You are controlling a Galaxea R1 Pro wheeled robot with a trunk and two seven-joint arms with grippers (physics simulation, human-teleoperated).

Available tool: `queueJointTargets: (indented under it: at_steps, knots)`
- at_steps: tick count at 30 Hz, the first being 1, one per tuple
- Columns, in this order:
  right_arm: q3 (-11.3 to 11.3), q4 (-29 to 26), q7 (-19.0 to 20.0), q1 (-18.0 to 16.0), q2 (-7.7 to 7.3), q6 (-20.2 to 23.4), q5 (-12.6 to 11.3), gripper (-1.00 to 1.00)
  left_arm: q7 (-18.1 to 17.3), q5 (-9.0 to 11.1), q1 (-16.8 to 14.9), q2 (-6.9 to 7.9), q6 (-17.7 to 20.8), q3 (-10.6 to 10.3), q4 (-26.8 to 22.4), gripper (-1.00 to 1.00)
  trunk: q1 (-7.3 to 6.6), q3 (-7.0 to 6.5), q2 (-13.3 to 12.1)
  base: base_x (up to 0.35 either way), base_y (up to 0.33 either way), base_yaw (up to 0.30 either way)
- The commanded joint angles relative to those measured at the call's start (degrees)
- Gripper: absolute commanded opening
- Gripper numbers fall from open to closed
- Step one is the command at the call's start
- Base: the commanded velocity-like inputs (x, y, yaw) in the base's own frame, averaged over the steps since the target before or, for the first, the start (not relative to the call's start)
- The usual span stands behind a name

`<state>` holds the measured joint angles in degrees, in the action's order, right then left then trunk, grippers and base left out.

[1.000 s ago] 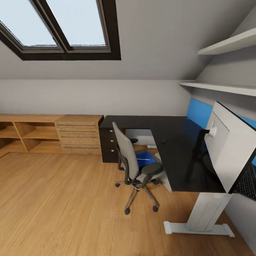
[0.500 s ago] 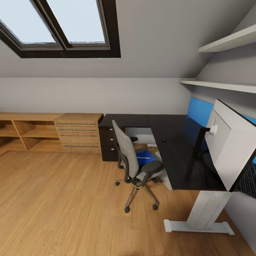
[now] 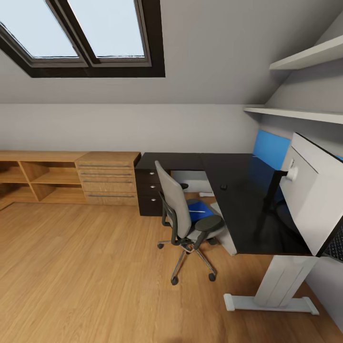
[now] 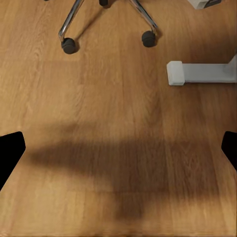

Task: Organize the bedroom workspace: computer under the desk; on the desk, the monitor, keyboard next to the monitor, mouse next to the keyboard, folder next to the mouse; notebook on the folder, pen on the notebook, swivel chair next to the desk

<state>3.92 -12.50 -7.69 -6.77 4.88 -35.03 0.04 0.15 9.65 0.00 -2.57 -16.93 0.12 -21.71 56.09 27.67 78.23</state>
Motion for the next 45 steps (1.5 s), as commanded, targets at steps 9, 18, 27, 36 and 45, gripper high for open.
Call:
queueJointTargets:
  at_steps: [9, 18, 27, 36, 45]
  knots:
    - [-0.8, 0.7, -0.3, -0.1, -0.90, -0.1, 0.9, 1.00, 0.1, 0.1, 0.0, -0.08, 1.1, 0.2, -0.7, 1.00, 0.00, 0.05, 0.0, 0.000, 0.000, 0.000]
    - [-0.7, 0.7, -0.2, -0.1, -0.98, -0.1, 1.1, 1.00, 0.2, 0.0, 0.0, -0.07, 1.2, 0.1, -0.7, 1.00, 1.98, 1.66, 3.6, 0.000, 0.000, 0.000]
    - [-0.8, 0.7, -0.2, -0.1, -0.92, -1.2, 1.2, 1.00, 0.2, 0.1, 0.0, 0.01, 1.3, 0.2, -0.7, 1.00, 3.95, 3.28, 7.2, 0.000, 0.000, 0.000]
    - [-0.7, 3.7, -0.2, -0.1, -0.93, -1.3, 1.2, 1.00, 0.1, 0.3, 0.0, -0.02, 1.4, 0.3, 1.3, 1.00, 5.93, 4.90, 10.9, 0.000, 0.000, 0.000]
    - [-0.8, 4.3, -0.2, -0.1, -0.89, -1.2, 1.2, 1.00, 0.1, 0.3, 0.0, -0.10, 1.2, 0.3, 2.5, 1.00, 7.91, 6.51, 14.5, 0.000, 0.000, 0.000]
